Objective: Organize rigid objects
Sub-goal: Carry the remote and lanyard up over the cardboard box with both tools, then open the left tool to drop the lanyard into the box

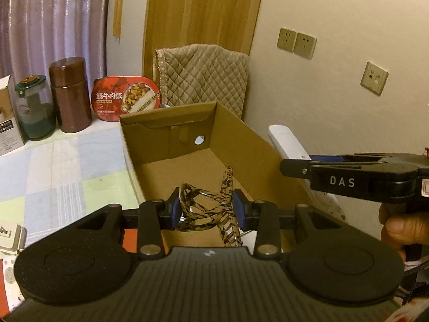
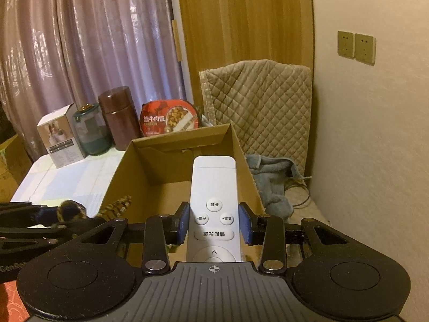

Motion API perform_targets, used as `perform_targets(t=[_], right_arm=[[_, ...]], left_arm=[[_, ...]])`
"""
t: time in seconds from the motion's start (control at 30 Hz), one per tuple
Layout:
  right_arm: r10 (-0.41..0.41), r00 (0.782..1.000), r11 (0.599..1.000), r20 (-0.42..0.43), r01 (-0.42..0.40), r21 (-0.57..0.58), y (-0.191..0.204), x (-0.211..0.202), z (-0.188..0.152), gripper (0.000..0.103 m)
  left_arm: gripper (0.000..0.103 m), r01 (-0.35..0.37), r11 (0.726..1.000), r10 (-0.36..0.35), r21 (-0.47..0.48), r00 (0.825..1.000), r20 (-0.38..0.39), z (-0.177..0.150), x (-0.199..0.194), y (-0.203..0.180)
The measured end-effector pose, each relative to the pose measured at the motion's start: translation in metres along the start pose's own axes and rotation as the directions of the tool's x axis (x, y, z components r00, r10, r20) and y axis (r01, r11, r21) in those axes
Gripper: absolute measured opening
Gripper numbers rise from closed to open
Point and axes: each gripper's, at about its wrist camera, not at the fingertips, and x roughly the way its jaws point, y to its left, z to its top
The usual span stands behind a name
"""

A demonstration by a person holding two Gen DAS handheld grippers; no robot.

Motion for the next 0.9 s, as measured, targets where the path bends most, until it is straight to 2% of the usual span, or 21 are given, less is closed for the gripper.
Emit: perform_targets(t=[0.43, 0.9], right_arm=[[0.026, 0.998, 1.000, -0.060, -0.025, 0.010, -0.002, 0.023, -0.004, 0.035], [0.016, 0.997, 1.000, -0.079, -0.015, 0.016, -0.001, 0.035, -0.001, 0.035]], left_arm=[[0.034, -0.004, 1.000, 0.003, -0.016, 0.999, -0.041, 0.000, 0.025, 0.003], [0.034, -0.020, 1.000, 0.020, 0.005, 0.998, -0.062, -0.001, 0.041, 0.005]])
